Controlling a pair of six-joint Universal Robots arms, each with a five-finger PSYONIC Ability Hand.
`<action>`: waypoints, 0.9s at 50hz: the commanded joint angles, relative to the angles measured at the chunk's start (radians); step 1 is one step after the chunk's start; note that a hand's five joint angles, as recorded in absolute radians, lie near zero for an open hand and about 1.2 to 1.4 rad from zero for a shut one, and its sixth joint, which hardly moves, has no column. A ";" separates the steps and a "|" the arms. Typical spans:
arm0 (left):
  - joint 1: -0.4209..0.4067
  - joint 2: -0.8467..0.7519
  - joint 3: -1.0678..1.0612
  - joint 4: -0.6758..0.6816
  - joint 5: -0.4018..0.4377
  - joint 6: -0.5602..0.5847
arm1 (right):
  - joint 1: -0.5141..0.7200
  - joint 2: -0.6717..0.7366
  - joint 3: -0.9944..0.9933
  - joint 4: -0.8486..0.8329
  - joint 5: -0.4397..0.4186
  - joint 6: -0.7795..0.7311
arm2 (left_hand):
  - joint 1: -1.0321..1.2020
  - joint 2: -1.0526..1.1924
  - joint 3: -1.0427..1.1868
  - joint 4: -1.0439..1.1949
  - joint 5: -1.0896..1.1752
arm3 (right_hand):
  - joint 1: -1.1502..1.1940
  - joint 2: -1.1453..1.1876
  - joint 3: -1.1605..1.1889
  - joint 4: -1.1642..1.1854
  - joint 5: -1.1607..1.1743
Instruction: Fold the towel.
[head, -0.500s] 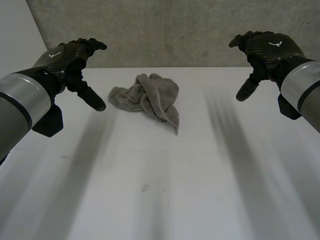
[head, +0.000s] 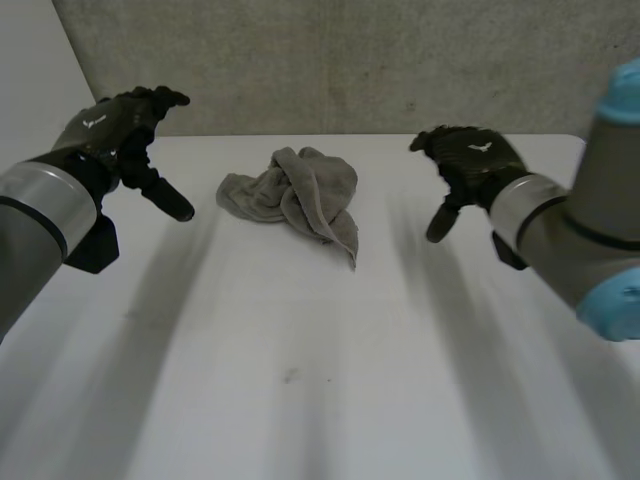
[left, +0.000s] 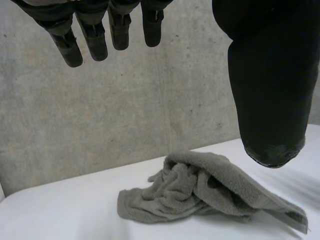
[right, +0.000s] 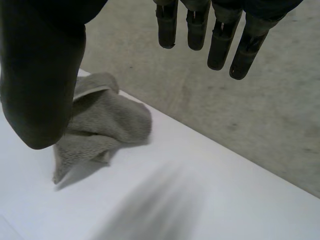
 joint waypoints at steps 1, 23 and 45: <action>-0.002 0.000 -0.111 0.121 0.000 0.000 | 0.091 0.175 -0.126 -0.060 0.004 0.023 | 0.007 0.010 0.010 0.009 -0.025 | -0.047 -0.078 -0.072 -0.088 -0.062; 0.044 -0.003 -0.245 0.275 0.003 0.001 | 0.165 0.729 -0.712 0.003 0.015 0.435 | 0.010 0.013 0.013 0.012 -0.022 | -0.047 -0.078 -0.072 -0.088 -0.062; 0.044 -0.017 -0.251 0.278 0.003 0.001 | 0.170 0.786 -0.786 0.053 0.085 0.509 | 0.007 0.010 0.010 0.009 -0.025 | 1.175 1.144 1.150 1.134 1.159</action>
